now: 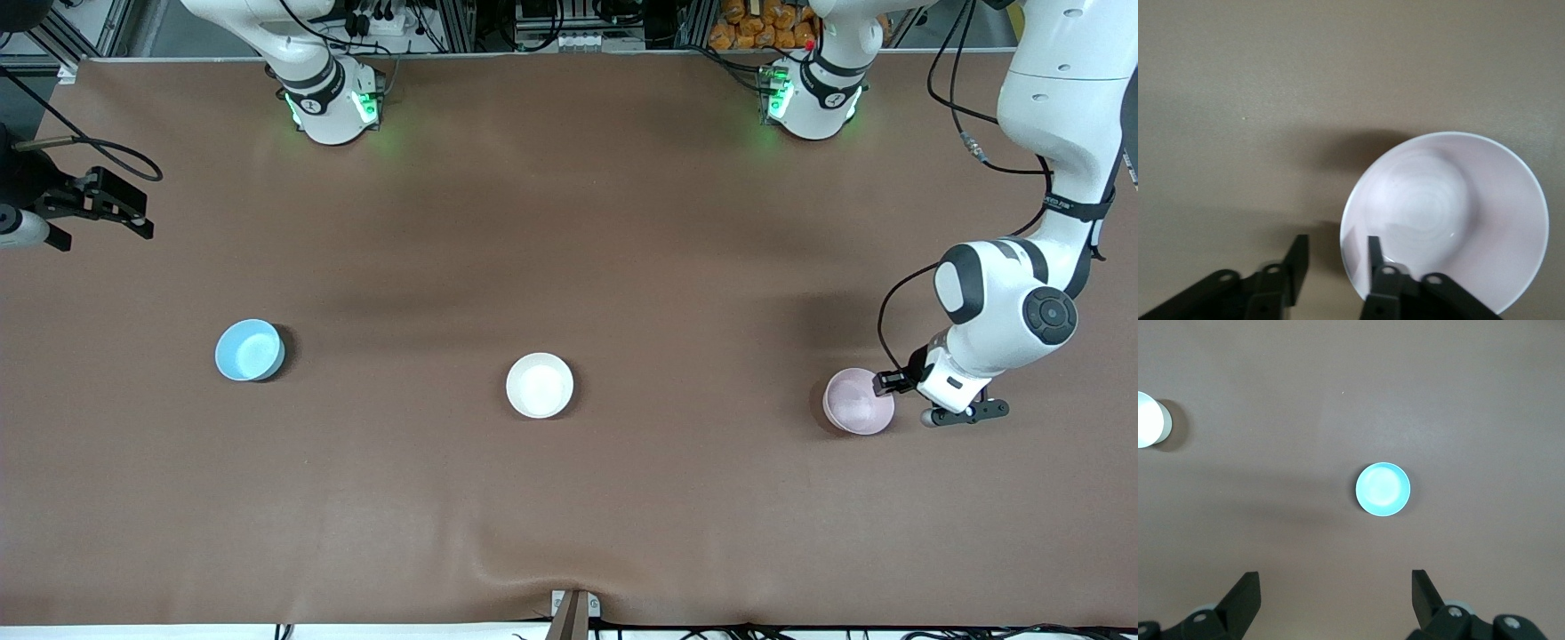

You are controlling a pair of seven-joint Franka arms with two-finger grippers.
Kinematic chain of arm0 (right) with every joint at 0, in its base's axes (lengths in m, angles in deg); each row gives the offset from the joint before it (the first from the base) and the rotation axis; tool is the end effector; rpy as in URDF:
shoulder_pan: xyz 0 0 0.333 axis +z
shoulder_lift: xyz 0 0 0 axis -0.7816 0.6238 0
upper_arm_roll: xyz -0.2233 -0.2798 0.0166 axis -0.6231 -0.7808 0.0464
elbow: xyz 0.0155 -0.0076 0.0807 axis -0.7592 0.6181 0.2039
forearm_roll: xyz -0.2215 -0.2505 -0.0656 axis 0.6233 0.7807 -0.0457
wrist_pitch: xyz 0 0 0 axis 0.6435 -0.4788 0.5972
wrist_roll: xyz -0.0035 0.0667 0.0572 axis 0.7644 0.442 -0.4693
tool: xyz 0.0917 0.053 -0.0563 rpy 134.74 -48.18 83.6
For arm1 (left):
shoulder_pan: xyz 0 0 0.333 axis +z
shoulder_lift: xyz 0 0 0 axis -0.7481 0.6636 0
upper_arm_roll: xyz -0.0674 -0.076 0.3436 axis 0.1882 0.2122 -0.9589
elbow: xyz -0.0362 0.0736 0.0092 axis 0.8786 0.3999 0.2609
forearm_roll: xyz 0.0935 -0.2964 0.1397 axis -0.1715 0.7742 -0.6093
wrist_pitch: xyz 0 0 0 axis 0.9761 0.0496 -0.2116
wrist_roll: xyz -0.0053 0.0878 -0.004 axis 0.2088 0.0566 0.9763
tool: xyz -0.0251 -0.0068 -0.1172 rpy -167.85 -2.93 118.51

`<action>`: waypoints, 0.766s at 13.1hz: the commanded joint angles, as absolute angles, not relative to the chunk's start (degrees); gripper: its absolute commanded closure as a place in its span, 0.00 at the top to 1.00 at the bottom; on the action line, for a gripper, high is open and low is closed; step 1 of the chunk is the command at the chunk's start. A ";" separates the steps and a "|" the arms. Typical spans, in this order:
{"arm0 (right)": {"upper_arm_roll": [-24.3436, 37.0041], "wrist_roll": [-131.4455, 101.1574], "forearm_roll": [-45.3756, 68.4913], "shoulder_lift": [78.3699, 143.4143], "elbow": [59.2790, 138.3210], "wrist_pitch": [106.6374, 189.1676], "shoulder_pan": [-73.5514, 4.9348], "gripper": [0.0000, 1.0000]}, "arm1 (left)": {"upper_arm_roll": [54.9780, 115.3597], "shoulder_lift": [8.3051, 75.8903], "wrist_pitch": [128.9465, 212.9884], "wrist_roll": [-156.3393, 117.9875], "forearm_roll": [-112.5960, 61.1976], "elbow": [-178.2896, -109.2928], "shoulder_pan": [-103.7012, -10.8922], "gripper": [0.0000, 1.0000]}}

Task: Stack pink and blue bowls on white bowl
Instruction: 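Close the left gripper on the pink bowl rim and lift it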

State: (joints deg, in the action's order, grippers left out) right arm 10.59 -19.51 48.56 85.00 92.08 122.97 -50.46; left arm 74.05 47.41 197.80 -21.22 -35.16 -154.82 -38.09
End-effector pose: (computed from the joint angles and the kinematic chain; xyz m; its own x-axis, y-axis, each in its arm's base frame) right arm 0.4874 -0.0025 0.6599 0.9872 0.1591 0.0125 0.1591 -0.9873 0.0023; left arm 0.6169 0.0418 0.2762 0.9886 0.1459 0.0381 0.1434 -0.9877 0.0616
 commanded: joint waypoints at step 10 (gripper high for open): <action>9.93 -19.25 47.61 84.35 91.98 122.37 -50.00 1.00 | 82.64 35.12 190.59 -19.49 -34.69 -160.27 -37.79 0.00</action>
State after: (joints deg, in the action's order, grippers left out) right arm 10.45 -19.51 48.56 85.00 92.08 122.96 -50.46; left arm 79.91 40.30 194.24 -21.00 -35.12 -158.11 -38.04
